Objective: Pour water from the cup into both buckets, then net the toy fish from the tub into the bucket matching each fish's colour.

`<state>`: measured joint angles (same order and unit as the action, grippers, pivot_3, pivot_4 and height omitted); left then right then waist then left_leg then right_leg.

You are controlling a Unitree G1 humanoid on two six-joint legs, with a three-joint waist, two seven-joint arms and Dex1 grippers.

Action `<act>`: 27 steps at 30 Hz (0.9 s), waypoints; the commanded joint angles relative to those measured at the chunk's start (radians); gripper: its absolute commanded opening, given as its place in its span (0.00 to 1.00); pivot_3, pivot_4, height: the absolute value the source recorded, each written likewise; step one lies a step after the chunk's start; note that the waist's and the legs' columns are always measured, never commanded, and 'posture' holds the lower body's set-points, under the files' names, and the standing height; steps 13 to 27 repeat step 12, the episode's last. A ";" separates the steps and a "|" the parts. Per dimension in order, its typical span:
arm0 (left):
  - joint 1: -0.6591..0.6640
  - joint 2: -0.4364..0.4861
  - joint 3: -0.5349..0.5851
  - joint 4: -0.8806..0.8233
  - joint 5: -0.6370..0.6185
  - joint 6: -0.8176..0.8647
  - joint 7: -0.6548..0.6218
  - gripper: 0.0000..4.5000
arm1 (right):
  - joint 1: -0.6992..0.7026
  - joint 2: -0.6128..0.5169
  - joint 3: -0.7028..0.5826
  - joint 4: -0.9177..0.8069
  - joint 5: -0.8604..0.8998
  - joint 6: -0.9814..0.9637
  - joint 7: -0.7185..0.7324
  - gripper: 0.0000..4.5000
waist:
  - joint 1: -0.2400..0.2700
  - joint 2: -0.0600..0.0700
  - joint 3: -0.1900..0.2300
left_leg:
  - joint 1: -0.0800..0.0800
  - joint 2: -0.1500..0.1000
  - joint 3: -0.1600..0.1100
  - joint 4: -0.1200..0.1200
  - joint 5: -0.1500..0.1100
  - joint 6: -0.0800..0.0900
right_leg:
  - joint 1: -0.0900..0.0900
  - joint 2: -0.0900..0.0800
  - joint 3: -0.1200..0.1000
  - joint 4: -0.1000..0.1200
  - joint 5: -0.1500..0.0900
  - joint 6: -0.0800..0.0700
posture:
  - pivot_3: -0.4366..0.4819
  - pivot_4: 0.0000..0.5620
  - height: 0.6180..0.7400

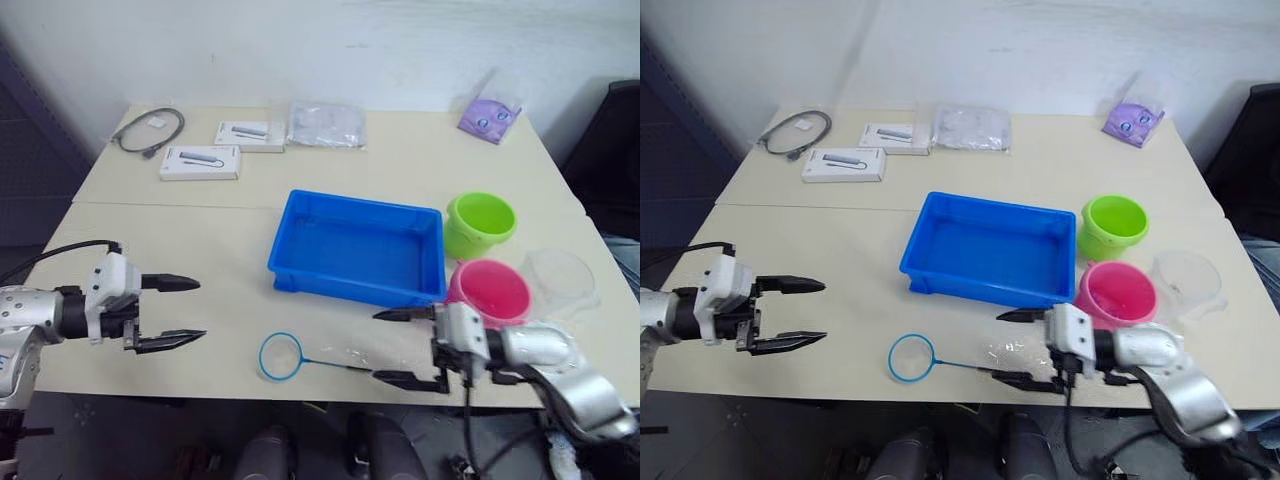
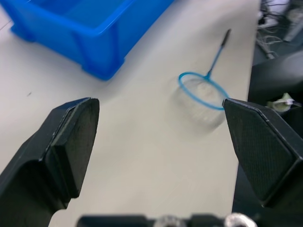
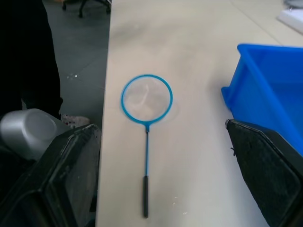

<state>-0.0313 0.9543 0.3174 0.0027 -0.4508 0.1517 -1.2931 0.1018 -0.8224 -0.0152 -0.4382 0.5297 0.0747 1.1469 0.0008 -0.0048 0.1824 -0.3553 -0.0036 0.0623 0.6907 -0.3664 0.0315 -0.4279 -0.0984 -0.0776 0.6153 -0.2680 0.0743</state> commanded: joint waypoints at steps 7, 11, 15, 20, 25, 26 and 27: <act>0.168 0.003 0.092 0.130 0.088 -0.144 0.044 1.00 | 0.414 -0.001 -0.617 0.050 0.076 -0.188 0.200 0.99 | 0.004 -0.002 -0.001 | 0.002 0.000 0.001 -0.004 -0.002 0.004 | 0.003 0.000 0.001 -0.006 0.001 0.001 | 0.48 0.27 1.00; 0.214 -0.018 0.101 0.133 0.103 -0.189 0.073 1.00 | 0.444 0.028 -0.673 0.111 0.034 -0.251 0.199 0.99 | -0.001 -0.002 -0.002 | 0.004 0.000 0.001 -0.006 -0.003 0.004 | 0.003 0.000 0.002 -0.006 0.001 0.001 | 0.48 0.27 1.00; 0.218 -0.021 0.102 0.137 0.123 -0.219 0.093 1.00 | 0.447 0.034 -0.674 0.113 0.029 -0.255 0.192 0.99 | -0.001 -0.002 -0.002 | 0.004 0.000 0.002 -0.007 -0.002 0.004 | 0.003 0.000 0.002 -0.006 0.001 0.001 | 0.48 0.27 1.00; 0.218 -0.021 0.102 0.137 0.123 -0.219 0.093 1.00 | 0.447 0.034 -0.674 0.113 0.029 -0.255 0.192 0.99 | -0.001 -0.002 -0.002 | 0.004 0.000 0.002 -0.007 -0.002 0.004 | 0.003 0.000 0.002 -0.006 0.001 0.001 | 0.48 0.27 1.00; 0.218 -0.021 0.102 0.137 0.123 -0.219 0.093 1.00 | 0.447 0.034 -0.674 0.113 0.029 -0.255 0.192 0.99 | -0.001 -0.002 -0.002 | 0.004 0.000 0.002 -0.007 -0.002 0.004 | 0.003 0.000 0.002 -0.006 0.001 0.001 | 0.48 0.27 1.00; 0.218 -0.021 0.102 0.137 0.123 -0.219 0.093 1.00 | 0.447 0.034 -0.674 0.113 0.029 -0.255 0.192 0.99 | -0.001 -0.002 -0.002 | 0.004 0.000 0.002 -0.007 -0.002 0.004 | 0.003 0.000 0.002 -0.006 0.001 0.001 | 0.48 0.27 1.00; 0.218 -0.021 0.102 0.137 0.123 -0.219 0.093 1.00 | 0.447 0.034 -0.674 0.113 0.029 -0.255 0.192 0.99 | -0.001 -0.002 -0.002 | 0.004 0.000 0.002 -0.007 -0.002 0.004 | 0.003 0.000 0.002 -0.006 0.001 0.001 | 0.48 0.27 1.00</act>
